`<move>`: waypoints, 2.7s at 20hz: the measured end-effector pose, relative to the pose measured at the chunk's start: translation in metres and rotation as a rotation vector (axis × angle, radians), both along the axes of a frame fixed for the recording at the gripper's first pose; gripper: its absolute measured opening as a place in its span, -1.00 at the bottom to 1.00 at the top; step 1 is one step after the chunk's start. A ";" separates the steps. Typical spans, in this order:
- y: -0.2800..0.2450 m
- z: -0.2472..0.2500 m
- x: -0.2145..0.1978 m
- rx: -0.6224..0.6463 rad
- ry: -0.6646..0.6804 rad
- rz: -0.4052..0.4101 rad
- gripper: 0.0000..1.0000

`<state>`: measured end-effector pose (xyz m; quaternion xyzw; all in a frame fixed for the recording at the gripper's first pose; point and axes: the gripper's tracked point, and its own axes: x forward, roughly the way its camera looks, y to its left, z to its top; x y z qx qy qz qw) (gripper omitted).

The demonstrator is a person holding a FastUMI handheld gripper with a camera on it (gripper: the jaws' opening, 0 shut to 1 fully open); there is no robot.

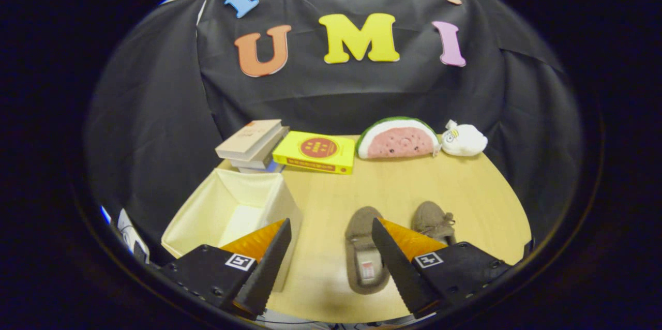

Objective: Open the storage box then place both shoes into the box .Put the left shoe in first, then the right shoe, with the right side of both shoes facing outward in a uniform manner.

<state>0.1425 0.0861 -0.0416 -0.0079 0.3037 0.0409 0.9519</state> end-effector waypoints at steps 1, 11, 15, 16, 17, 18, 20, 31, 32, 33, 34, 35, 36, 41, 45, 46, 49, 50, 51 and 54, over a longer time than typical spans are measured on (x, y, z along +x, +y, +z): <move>-0.011 -0.014 0.001 -0.022 0.045 -0.002 0.90; -0.082 -0.116 0.018 -0.098 0.363 -0.033 0.74; -0.086 -0.142 0.023 -0.090 0.462 -0.001 0.01; -0.084 -0.146 0.025 -0.074 0.478 0.011 -0.18; -0.084 -0.150 0.026 -0.070 0.500 0.011 -0.53; -0.086 -0.154 0.025 -0.070 0.516 0.000 -0.71; -0.083 -0.156 0.028 -0.034 0.532 -0.007 -0.89; -0.081 -0.083 0.001 0.120 0.443 -0.071 -1.00; -0.077 -0.072 -0.003 0.135 0.428 -0.073 -1.00; -0.070 -0.060 -0.006 0.154 0.415 -0.074 -1.00; -0.060 -0.045 -0.011 0.173 0.400 -0.065 -1.00; -0.051 -0.033 -0.015 0.183 0.386 -0.057 -1.00; -0.042 -0.020 -0.018 0.187 0.367 -0.045 -1.00; 0.025 0.038 -0.032 0.192 0.261 0.008 -0.99; 0.092 0.055 -0.029 0.195 0.213 0.052 -0.99; 0.110 0.052 -0.025 0.198 0.214 0.059 -1.00; 0.157 0.029 -0.012 0.197 0.238 0.064 -0.99; 0.168 0.019 -0.010 0.191 0.252 0.064 -1.00; 0.179 0.006 -0.006 0.184 0.272 0.061 -1.00; 0.199 -0.025 0.006 0.180 0.304 0.037 -0.99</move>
